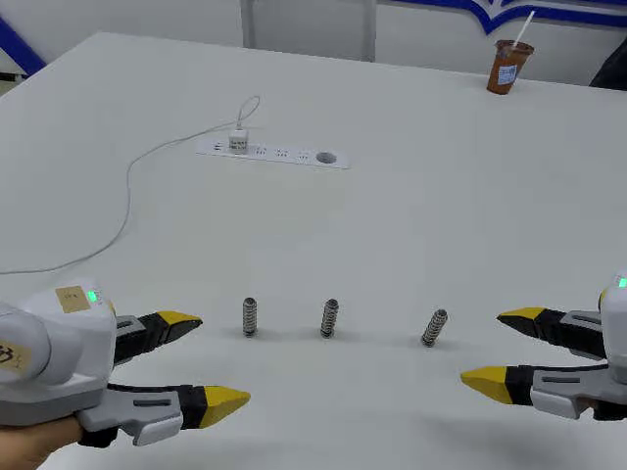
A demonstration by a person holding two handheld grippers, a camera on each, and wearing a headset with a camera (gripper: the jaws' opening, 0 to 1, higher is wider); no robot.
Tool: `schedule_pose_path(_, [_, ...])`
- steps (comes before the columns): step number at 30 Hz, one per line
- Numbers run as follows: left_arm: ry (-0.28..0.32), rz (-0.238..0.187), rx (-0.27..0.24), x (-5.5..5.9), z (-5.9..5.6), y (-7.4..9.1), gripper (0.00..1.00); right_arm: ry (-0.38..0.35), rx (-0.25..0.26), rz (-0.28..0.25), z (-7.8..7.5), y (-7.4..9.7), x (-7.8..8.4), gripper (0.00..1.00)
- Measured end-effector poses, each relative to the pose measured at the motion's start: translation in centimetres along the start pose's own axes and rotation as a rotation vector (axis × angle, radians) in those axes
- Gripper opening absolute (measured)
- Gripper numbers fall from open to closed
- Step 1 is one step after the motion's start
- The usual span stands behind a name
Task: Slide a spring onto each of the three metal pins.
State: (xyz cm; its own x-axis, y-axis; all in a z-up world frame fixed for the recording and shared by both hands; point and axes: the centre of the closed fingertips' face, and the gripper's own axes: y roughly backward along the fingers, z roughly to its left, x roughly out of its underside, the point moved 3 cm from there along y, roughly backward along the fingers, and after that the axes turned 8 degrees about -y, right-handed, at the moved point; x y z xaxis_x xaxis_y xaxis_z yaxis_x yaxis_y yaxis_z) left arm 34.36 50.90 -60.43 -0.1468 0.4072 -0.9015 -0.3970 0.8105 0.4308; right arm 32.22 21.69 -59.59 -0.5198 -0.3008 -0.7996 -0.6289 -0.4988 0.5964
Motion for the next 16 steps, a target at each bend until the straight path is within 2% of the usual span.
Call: schedule_pose_path(16, [0.007,0.001,0.004,-0.01,-0.27,0.02,0.63,-0.013,-0.001,0.004,0.06,-0.16,0.33,0.59])
